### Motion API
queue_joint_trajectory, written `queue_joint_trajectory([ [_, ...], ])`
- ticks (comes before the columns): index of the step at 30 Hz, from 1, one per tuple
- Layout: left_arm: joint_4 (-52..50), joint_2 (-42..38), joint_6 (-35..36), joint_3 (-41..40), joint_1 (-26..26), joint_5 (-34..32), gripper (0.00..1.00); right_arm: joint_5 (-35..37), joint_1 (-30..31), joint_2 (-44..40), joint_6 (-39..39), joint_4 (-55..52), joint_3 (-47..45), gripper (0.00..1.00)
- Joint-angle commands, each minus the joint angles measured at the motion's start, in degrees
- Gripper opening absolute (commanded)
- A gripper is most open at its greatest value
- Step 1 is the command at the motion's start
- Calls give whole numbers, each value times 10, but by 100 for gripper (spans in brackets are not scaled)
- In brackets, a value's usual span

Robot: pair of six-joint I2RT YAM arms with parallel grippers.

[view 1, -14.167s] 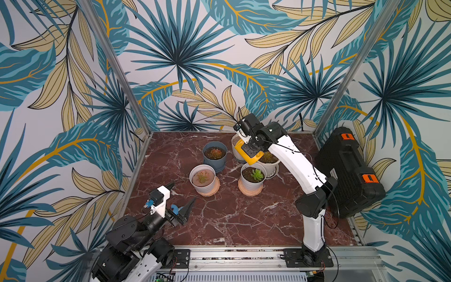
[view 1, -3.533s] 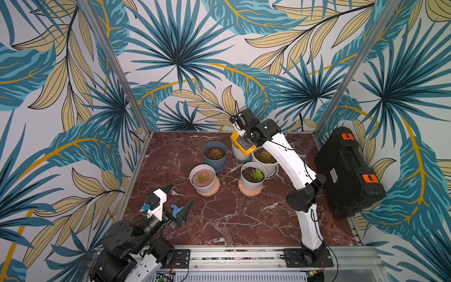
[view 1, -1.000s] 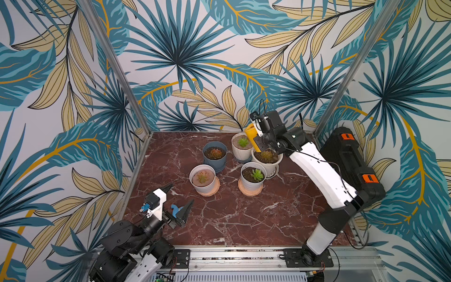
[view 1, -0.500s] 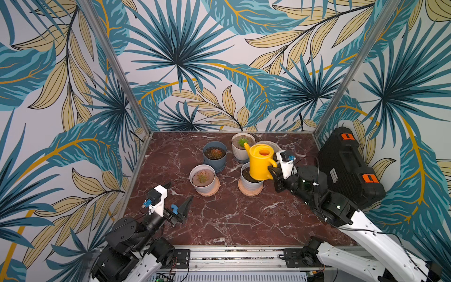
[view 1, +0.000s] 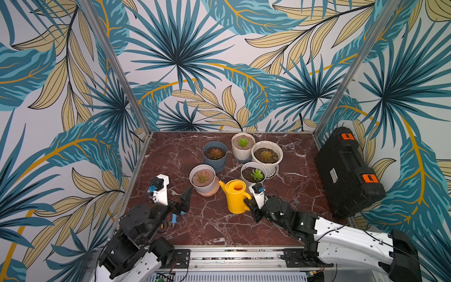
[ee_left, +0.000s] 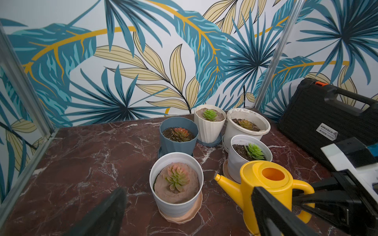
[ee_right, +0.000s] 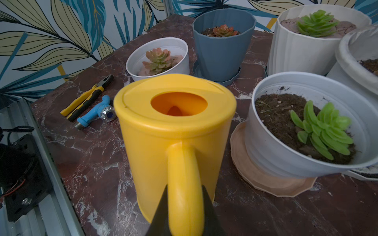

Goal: Water the succulent around the soil edge
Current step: Place the watering can at the center of the board.

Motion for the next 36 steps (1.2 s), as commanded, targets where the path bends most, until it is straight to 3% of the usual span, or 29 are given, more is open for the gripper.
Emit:
queue_joint_trajectory([
  [1,20,10,-57,-9,-2,-26,100,104,20,41,46,119,-20,0],
  [7,40,21,-84,-29,-1,-23,100,220,90,166,67,165,7,0],
  [15,16,25,-90,-33,-1,-16,97,355,138,286,120,193,35,3],
  [22,16,32,-85,-47,-1,-4,97,352,160,357,186,120,98,35],
  [31,18,37,-74,-61,-2,47,97,312,175,346,225,50,130,55],
  [36,27,16,-73,-84,-5,75,97,254,176,281,167,20,130,65],
])
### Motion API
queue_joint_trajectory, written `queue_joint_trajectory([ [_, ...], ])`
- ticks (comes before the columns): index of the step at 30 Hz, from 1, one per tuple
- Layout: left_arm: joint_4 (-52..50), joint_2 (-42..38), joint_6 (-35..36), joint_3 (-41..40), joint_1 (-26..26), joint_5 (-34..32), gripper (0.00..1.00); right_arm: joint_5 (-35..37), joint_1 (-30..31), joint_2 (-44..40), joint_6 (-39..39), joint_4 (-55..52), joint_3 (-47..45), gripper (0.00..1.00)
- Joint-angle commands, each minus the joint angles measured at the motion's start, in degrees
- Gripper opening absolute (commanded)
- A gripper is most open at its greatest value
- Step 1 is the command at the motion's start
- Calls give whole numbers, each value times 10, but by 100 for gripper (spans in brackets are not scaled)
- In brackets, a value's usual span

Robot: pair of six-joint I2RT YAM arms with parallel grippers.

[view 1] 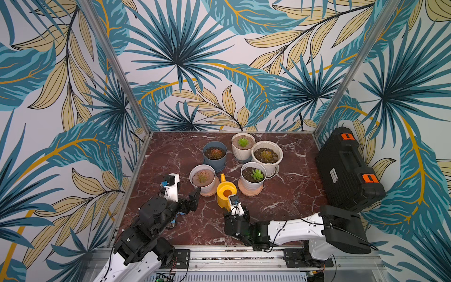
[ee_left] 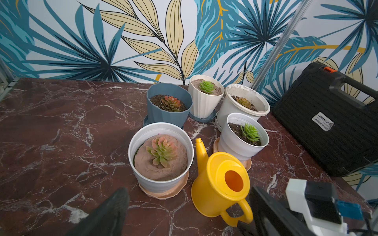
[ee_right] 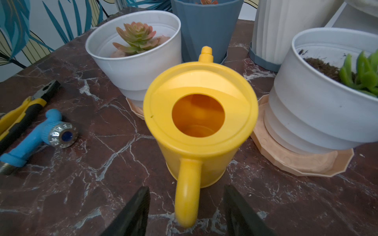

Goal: Water the succulent around the soil edge
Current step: Place the watering can at the center of the board, then pick up the watering can from the center of the board.

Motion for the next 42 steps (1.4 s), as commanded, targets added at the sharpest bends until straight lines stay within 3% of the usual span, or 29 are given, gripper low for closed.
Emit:
queue_joint_trajectory([
  [1,15,-21,0,-28,-6,31,97,-30,3,-53,-38,-53,5,66],
  [7,80,-27,-42,-91,-52,20,97,54,0,-167,-145,-167,11,77],
  [11,131,24,-52,-110,-146,-78,97,138,-17,-250,-240,-191,6,86],
  [16,250,132,-36,-133,-326,-281,100,189,-84,-358,-318,-182,-26,93],
  [24,419,349,-75,-163,-434,-443,99,211,-141,-541,-304,-151,-142,96],
  [29,481,496,-59,-122,-468,-515,98,204,-149,-611,-289,-147,-191,98],
  [35,360,574,-195,-73,-468,-605,91,170,-150,-621,-272,-157,-187,99],
  [42,350,644,-241,-47,-468,-608,89,144,-150,-607,-255,-155,-184,99],
])
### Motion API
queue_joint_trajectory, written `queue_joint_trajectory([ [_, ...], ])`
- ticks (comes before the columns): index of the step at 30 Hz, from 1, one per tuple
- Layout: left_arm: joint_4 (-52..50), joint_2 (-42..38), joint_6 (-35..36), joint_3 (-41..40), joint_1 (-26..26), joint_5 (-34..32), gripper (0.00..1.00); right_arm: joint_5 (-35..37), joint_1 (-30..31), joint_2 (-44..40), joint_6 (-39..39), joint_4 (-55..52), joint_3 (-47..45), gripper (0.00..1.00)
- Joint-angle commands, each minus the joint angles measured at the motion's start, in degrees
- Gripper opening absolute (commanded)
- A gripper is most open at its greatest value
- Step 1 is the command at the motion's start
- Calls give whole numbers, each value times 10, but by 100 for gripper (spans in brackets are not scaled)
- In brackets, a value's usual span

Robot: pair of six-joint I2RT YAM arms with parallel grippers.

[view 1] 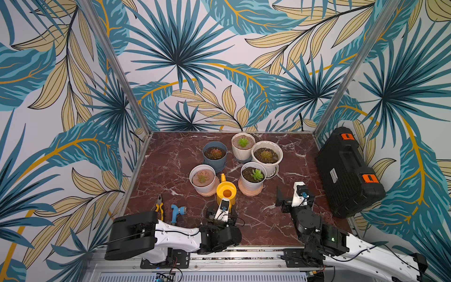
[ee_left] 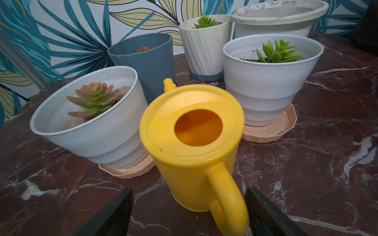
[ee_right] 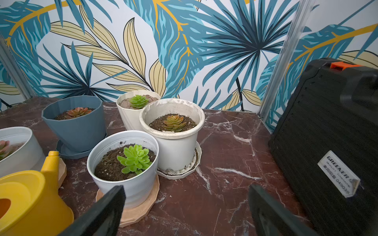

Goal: Water the succulent around the soil edge
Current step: Pick up the watering can from the center of the board.

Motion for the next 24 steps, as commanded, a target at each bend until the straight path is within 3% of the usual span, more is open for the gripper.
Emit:
queue_joint_trajectory([
  [1,-18,30,-41,29,-1,-21,89,-16,-3,6,16,1,-1,99],
  [4,-13,51,-46,39,1,-29,85,-17,-2,9,19,0,-2,99],
  [17,-18,75,-86,41,2,-16,21,-24,-2,31,9,5,3,99],
  [24,36,46,-5,25,3,-6,0,-33,-3,53,1,11,7,99],
])
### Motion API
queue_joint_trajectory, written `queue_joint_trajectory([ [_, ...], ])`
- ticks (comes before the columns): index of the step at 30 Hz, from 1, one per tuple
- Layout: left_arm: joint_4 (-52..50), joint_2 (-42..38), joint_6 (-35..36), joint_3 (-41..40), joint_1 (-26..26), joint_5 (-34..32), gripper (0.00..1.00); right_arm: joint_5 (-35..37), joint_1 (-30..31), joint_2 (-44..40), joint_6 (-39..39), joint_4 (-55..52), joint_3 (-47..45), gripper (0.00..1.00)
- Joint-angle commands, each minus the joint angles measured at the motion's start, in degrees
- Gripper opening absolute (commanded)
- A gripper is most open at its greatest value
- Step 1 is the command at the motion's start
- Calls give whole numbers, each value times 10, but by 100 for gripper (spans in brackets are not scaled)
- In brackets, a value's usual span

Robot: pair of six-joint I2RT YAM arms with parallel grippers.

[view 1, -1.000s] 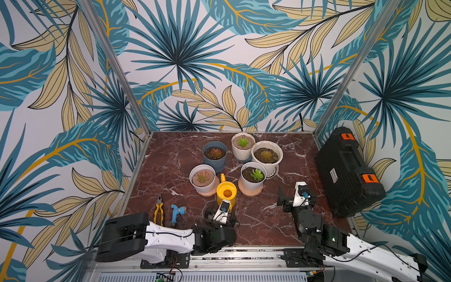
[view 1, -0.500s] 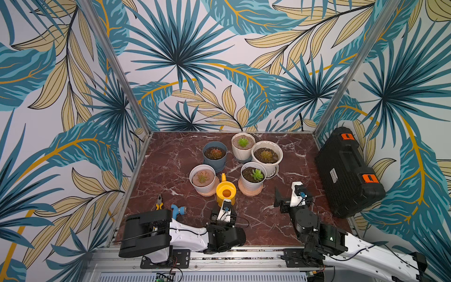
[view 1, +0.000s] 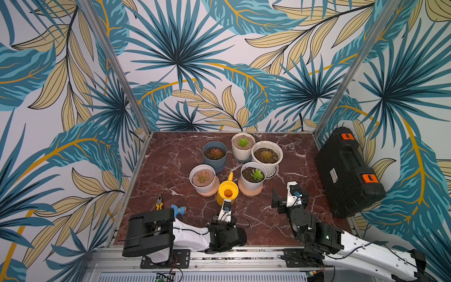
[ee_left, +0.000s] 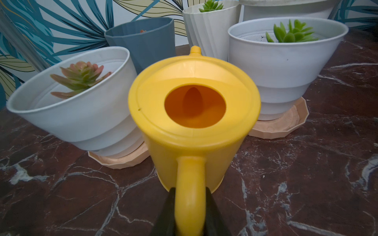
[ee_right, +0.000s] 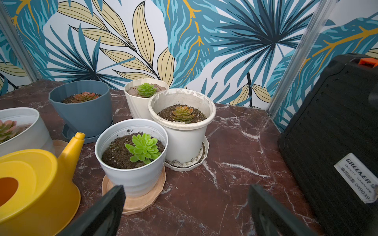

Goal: Water the succulent around the soil edge
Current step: Pick up the watering can from the center of the board.

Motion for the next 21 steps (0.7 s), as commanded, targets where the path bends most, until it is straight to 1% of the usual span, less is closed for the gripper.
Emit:
queue_joint_trajectory([
  [1,45,-31,54,-8,1,-1,0,-11,-2,8,-9,11,8,99],
  [4,47,-76,83,-27,1,-12,0,-27,-2,18,-18,13,15,99],
  [6,27,-135,91,-46,2,-29,0,-54,-3,26,-26,11,26,99],
  [7,31,-165,113,-57,4,-29,0,-67,-3,30,-29,10,34,99],
  [8,44,-205,150,-69,9,-16,0,-88,-3,35,-31,8,43,99],
  [10,63,-282,232,-85,24,42,0,-118,-5,51,-31,-1,69,99],
  [11,71,-325,279,-91,36,86,0,-140,-9,60,-27,-11,85,100],
  [12,76,-367,319,-96,54,142,0,-160,-14,74,-24,-18,103,100],
  [15,57,-470,396,-94,107,308,0,-232,-39,118,-1,-53,170,100],
  [17,37,-509,421,-85,134,385,0,-279,-59,144,16,-59,218,100],
  [19,29,-526,444,-77,144,428,0,-322,-81,164,31,-87,260,100],
  [21,35,-524,470,-74,144,470,0,-353,-99,185,40,-100,305,100],
])
